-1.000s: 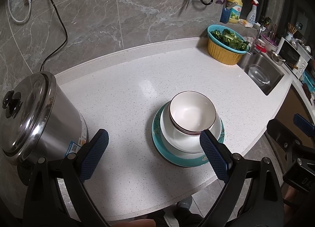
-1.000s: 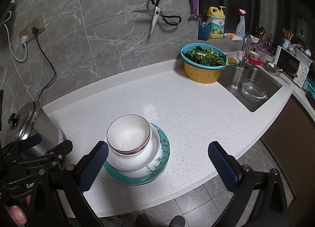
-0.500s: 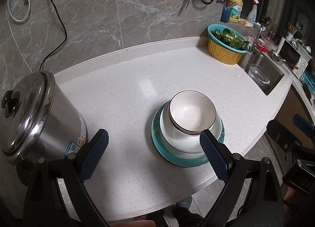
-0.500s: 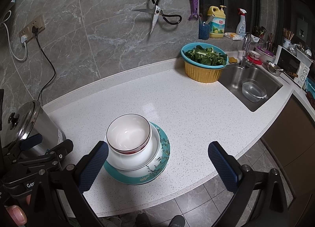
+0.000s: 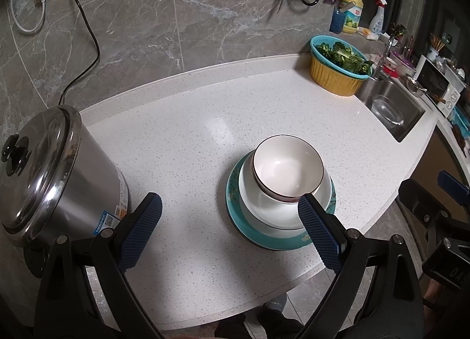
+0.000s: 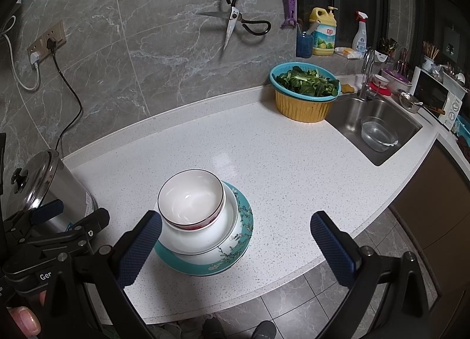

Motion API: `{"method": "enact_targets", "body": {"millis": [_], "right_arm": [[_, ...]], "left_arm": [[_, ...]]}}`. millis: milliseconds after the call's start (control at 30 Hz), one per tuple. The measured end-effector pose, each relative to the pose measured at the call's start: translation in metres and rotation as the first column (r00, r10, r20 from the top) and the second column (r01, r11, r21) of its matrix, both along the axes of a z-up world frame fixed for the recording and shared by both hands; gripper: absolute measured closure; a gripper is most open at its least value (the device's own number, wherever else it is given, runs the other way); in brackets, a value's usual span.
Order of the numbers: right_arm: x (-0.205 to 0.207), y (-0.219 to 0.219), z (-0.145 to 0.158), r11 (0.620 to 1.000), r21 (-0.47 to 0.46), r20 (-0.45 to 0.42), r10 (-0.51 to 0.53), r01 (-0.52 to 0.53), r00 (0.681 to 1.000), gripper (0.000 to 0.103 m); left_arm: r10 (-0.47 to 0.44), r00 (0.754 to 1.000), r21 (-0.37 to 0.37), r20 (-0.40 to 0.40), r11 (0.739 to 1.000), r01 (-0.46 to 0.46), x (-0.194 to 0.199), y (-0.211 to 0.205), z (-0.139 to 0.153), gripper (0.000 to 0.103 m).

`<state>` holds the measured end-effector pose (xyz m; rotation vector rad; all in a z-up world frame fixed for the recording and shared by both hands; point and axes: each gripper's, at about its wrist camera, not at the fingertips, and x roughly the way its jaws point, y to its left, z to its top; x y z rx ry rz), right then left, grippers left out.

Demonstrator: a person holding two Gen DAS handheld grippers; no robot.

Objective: Organize plates and bowls

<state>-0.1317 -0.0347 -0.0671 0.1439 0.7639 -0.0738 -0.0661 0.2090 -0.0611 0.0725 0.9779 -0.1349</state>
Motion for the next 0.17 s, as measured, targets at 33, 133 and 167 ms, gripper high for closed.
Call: {"method": "enact_targets", "body": {"millis": [33,133,167], "right_arm": [[-0.0001,-0.0005,-0.0013,1.000,0.000,-0.001,0.001,-0.001,1.000,0.000],[0.0000,-0.0007,-0.0012,1.000,0.000,-0.001,0.001,-0.001,1.000,0.000],[0.0000,-0.0007,-0.0011,1.000,0.000,-0.001,0.002,-0.002,1.000,0.000]], "left_arm": [[0.002,1.000,0.001,0.003,1.000,-0.002,-0.0001,0.0001,0.0000,0.009],[0.004,1.000,0.002,0.006,1.000,-0.004,0.0005,0.0000,-0.0001,0.009],[0.002,1.000,0.000,0.004,1.000,-0.002,0.0003,-0.0005,-0.0004,0.009]]}}
